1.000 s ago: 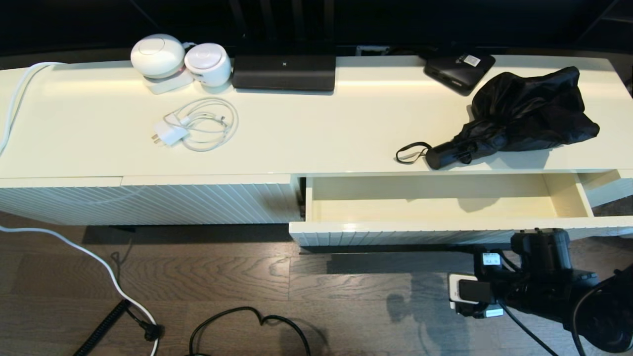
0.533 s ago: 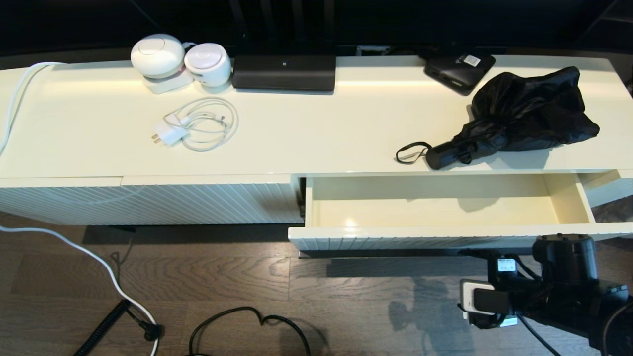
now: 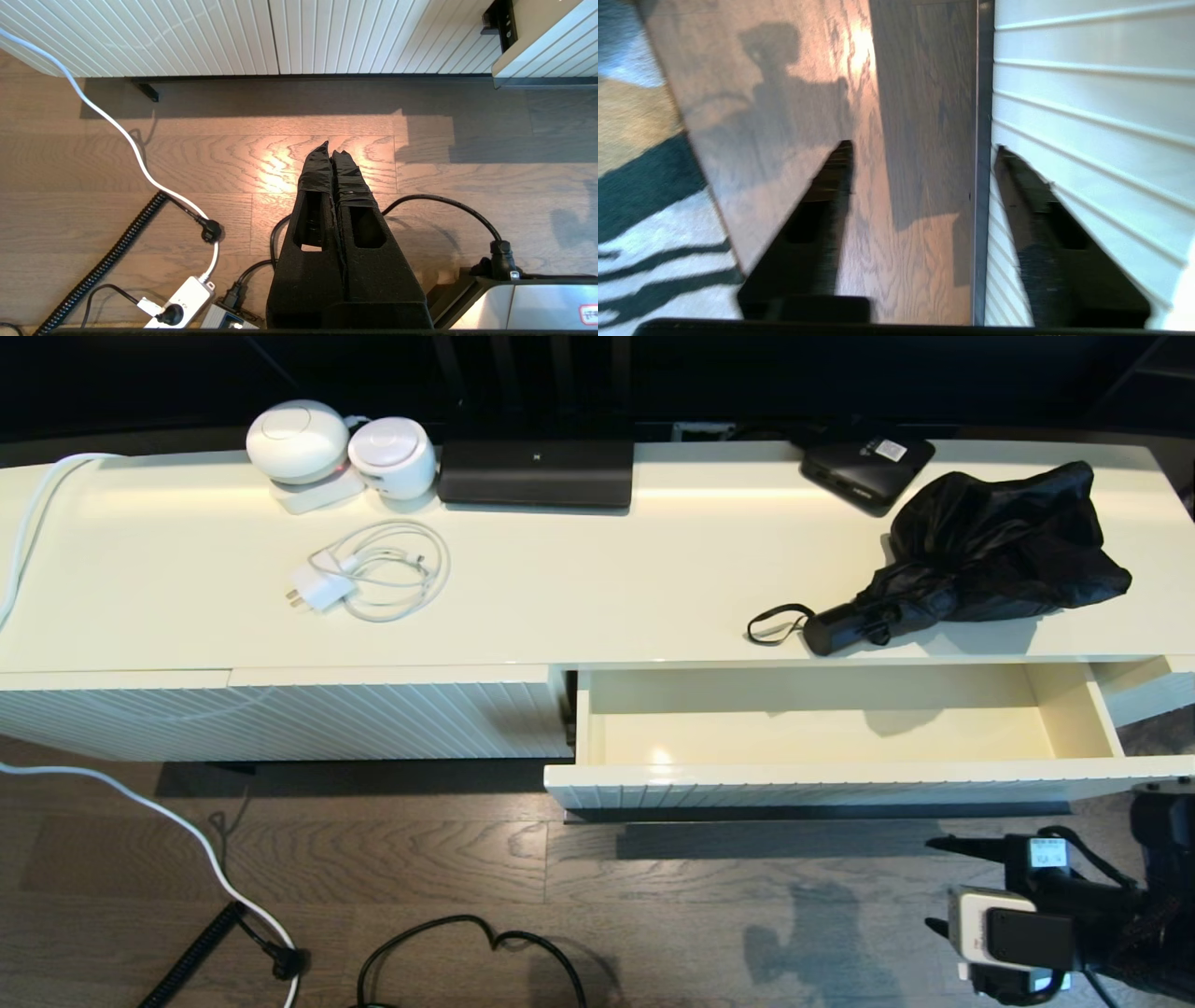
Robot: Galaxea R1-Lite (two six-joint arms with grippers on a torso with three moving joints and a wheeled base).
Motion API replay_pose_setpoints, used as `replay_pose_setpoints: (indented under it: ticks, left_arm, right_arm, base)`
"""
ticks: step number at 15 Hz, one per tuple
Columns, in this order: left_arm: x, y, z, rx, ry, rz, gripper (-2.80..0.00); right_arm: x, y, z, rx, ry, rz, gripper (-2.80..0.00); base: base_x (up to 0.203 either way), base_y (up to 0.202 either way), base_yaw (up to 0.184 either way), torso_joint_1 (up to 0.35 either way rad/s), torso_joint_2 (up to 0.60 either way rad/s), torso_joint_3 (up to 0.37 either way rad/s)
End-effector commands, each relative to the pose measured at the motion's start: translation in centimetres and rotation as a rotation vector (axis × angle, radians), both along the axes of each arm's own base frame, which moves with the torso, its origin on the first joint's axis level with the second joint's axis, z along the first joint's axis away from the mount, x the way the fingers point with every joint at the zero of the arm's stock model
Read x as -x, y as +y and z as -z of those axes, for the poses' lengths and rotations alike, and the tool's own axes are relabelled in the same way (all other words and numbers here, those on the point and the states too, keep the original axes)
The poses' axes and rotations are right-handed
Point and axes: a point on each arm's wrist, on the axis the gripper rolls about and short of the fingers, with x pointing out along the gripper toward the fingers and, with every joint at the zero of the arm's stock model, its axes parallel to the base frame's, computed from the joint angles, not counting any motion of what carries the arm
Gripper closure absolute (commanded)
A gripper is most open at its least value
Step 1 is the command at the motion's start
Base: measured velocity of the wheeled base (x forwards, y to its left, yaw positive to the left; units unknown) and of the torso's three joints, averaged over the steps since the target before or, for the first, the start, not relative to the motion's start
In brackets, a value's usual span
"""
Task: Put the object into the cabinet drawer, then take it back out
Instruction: Open the drawer
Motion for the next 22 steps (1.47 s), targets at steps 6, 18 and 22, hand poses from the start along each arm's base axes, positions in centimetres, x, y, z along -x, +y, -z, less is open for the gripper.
replay_pose_setpoints:
  ticks: [6, 18, 22]
  left_arm:
    - [0.0, 0.0, 0.0, 0.000, -0.001, -0.001, 0.00]
    - [0.0, 0.0, 0.0, 0.000, -0.001, -0.001, 0.00]
    - [0.0, 0.0, 0.0, 0.000, -0.001, -0.001, 0.00]
  right_arm:
    - [7.6, -1.2, -9.6, -0.017, -0.142, 0.013, 0.00]
    - [-1.3, 1.9, -10.4, -0.033, -0.030, -0.001, 0.00]
    - [-5.4, 3.1, -9.9, -0.043, -0.047, 0.013, 0.00]
  base:
    - [0.000, 0.000, 0.000, 0.000, 0.00, 0.000]
    - [0.000, 0.000, 0.000, 0.000, 0.00, 0.000]
    - [0.000, 0.000, 0.000, 0.000, 0.00, 0.000]
